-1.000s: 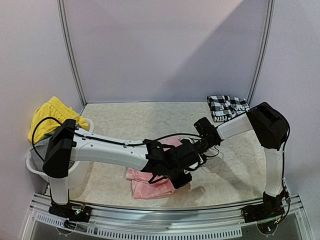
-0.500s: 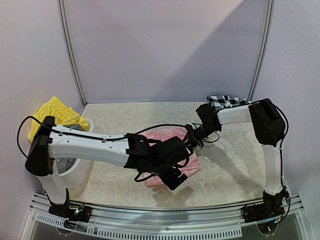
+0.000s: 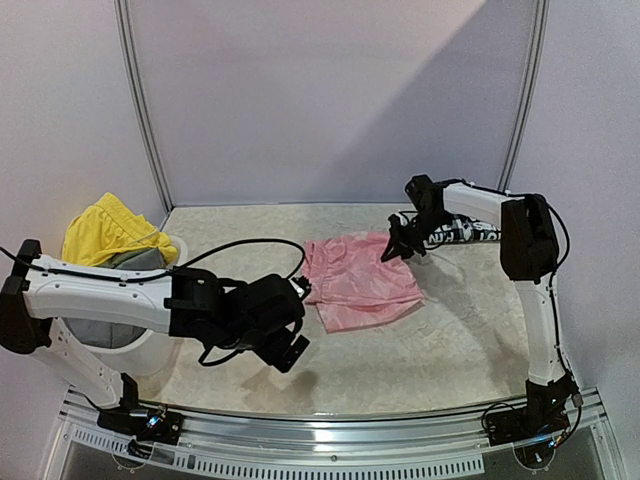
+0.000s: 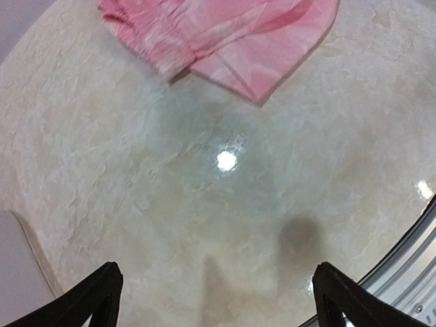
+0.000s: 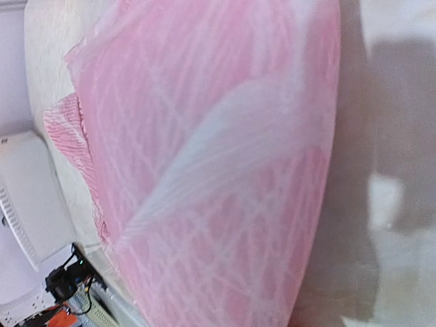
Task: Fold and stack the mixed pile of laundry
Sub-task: Place the square-folded shorts at the corner of the board.
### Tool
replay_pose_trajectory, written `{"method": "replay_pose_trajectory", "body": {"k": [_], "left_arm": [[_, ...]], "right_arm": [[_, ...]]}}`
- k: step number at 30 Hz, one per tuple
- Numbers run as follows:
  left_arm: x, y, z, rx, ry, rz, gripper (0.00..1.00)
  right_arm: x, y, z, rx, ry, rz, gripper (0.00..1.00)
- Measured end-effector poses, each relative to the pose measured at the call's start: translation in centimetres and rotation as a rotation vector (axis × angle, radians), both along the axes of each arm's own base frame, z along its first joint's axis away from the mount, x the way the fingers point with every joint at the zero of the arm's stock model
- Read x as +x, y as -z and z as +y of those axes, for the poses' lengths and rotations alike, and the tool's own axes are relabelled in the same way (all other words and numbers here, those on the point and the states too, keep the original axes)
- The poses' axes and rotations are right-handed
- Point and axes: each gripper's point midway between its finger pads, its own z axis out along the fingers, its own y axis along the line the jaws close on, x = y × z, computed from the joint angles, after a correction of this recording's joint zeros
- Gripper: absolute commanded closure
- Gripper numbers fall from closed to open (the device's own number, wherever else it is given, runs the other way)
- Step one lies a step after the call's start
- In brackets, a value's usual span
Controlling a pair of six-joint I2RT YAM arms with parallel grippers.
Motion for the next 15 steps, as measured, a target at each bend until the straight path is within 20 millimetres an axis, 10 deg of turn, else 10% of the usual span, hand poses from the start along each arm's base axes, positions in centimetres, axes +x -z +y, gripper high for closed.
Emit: {"method": "replay_pose_trajectory", "body": {"k": [15], "left_arm": [[-1.5, -0.4, 5.9, -0.034, -0.107, 0.016, 0.01]], "right_arm": [[9.1, -4.1, -9.8, -0.190, 0.132, -0.217, 1.00]]}}
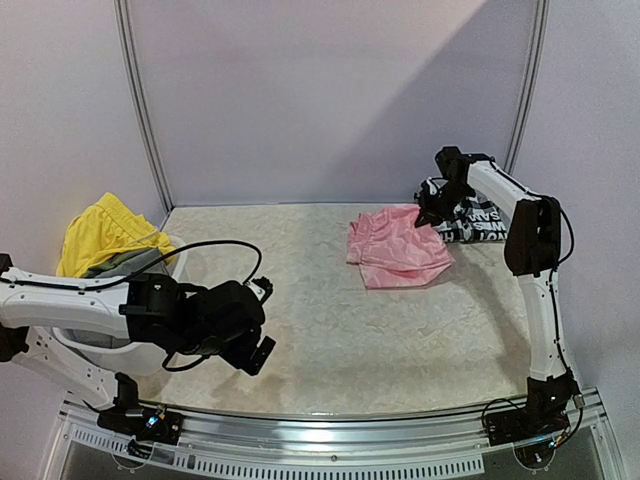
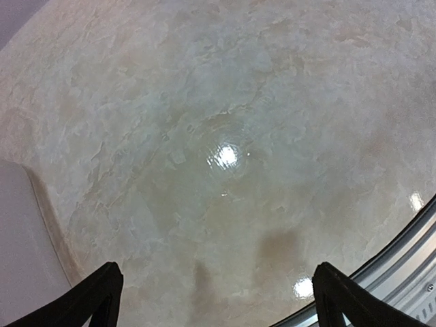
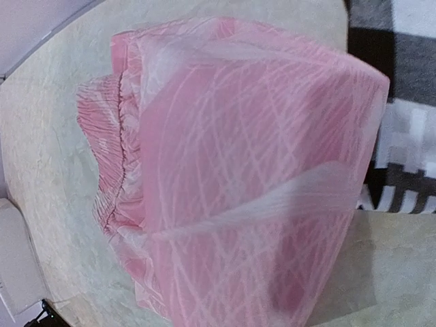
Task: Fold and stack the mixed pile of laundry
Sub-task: Place the square-folded shorts at the corner of the board.
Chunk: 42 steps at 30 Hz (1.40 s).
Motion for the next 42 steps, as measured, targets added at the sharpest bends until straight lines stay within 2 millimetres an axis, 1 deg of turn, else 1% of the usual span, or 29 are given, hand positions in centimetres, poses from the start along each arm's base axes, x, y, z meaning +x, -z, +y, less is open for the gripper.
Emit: {"method": "replay_pose_trajectory", "body": {"k": [3, 7, 14, 18, 21, 29, 39, 42], "left_arm": [[-0.1, 0.1, 0.3, 0.003, -0.005, 0.006, 0.01], [-0.3, 0.3, 0.2, 0.005, -0.002, 0.018, 0.01], [-0.8, 1.8, -0.3, 0.039, 0.011, 0.068, 0.02], [-0.9, 2.1, -0.9, 0.048, 0.025, 0.091, 0.02], [-0.8, 2.0, -1.8, 0.061, 0.043, 0.099, 0.02], [-0.7, 2.5, -3.7, 0.092, 0.083, 0.124, 0.03], [-0.8, 2.8, -4.3, 0.100, 0.097, 0.146, 0.03], [-0.8, 2.9, -4.6, 0.104, 0.098, 0.150, 0.03]], "right_arm": [[1.2, -0.9, -1.4, -0.027, 0.018, -0.043, 1.00], [2.6, -2.4, -2.6, -0.066, 0.020, -0.117, 1.00], [4.5, -4.1, -4.7, -0.127, 0.019, -0.217, 1.00], [5.9, -5.4, -6.2, -0.173, 0.025, -0.294, 1.00], [7.1, -6.3, -7.6, -0.190, 0.045, -0.346, 1.00], [9.0, -7.4, -11.8, -0.226, 0.108, -0.420, 1.00], [10.7, -8.8, -15.5, -0.252, 0.173, -0.496, 1.00], [11.0, -9.0, -17.3, -0.256, 0.208, -0.506, 1.00]]}}
